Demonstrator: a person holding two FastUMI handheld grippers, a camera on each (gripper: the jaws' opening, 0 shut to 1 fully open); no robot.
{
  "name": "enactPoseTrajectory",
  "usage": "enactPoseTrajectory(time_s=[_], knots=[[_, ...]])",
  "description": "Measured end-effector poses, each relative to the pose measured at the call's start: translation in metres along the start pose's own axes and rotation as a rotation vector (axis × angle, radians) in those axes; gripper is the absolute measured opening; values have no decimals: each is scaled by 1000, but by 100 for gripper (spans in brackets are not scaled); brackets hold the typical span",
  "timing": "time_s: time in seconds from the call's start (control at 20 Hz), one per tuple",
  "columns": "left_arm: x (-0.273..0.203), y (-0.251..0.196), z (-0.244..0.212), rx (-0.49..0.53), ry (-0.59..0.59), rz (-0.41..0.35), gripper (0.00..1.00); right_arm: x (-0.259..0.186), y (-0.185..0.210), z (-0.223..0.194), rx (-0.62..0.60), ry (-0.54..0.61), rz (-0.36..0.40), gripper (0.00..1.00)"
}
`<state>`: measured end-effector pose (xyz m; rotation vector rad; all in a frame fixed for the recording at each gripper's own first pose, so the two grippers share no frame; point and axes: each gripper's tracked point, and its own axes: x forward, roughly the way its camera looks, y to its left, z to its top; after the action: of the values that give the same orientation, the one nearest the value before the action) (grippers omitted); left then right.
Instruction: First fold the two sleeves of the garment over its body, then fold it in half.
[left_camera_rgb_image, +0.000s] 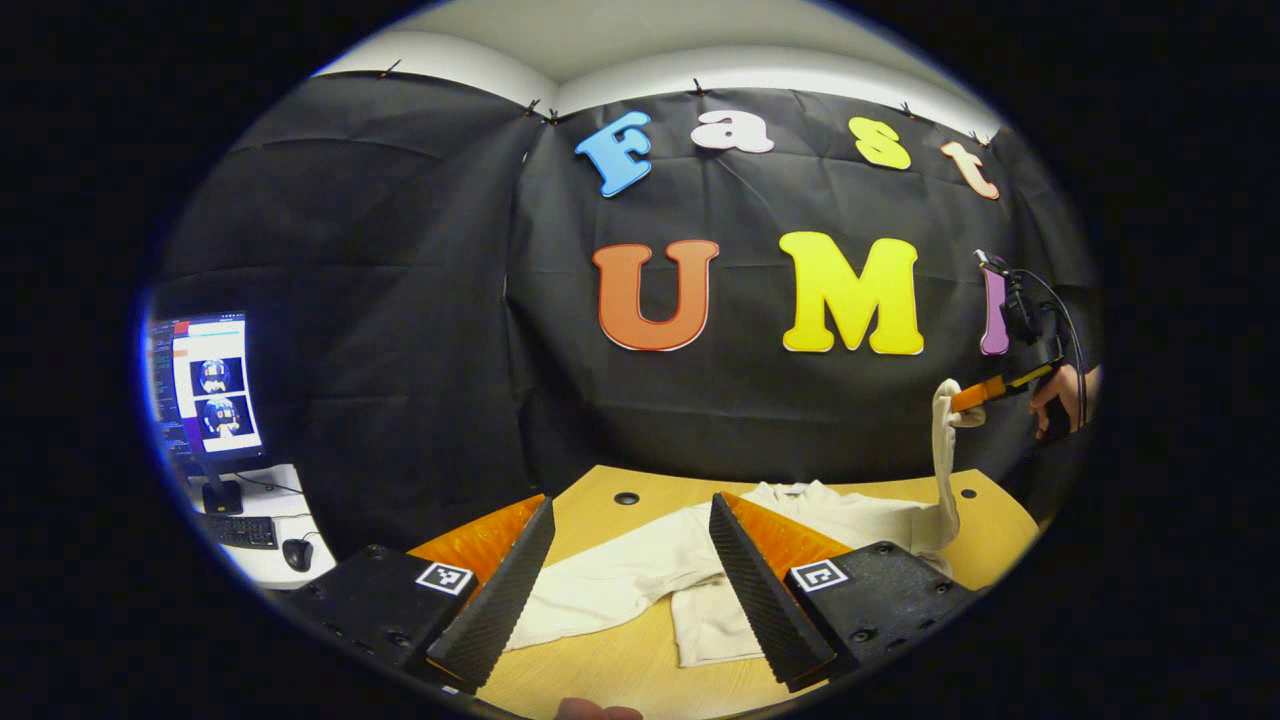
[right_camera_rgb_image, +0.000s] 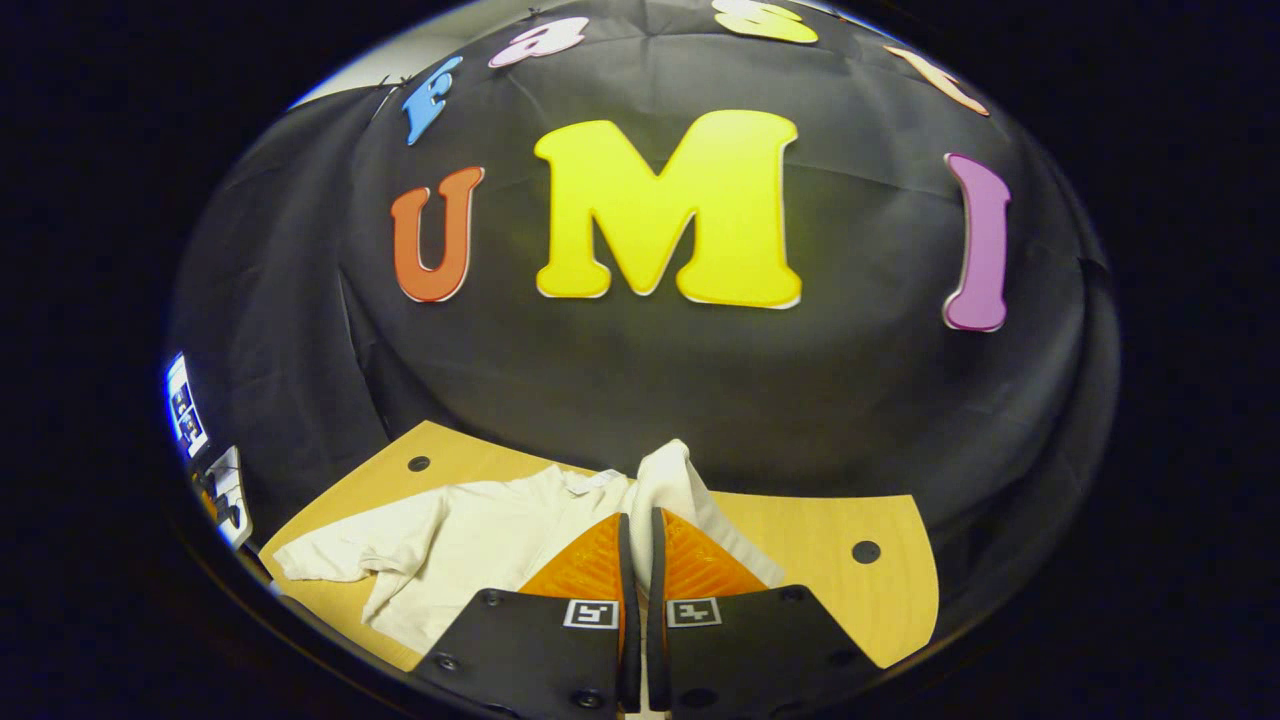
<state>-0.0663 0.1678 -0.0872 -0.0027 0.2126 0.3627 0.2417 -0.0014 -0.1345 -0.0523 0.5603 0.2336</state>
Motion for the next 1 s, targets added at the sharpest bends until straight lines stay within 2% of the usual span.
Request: enactPoseTrajectory(time_s=[0.4,0.65,0.75,1.0], knots=[[-4,60,-6,4,15,84,99,100,121,-36,-49,71,83,3],[0,78,-23,-9,57,103,99,169,201,-87,-124,144,127,3],[1,83,-31,-19,79,110,99,192,221,-110,-133,180,129,0],[0,94,-44,1,111,134,99,233,247,-149,-112,226,131,5]])
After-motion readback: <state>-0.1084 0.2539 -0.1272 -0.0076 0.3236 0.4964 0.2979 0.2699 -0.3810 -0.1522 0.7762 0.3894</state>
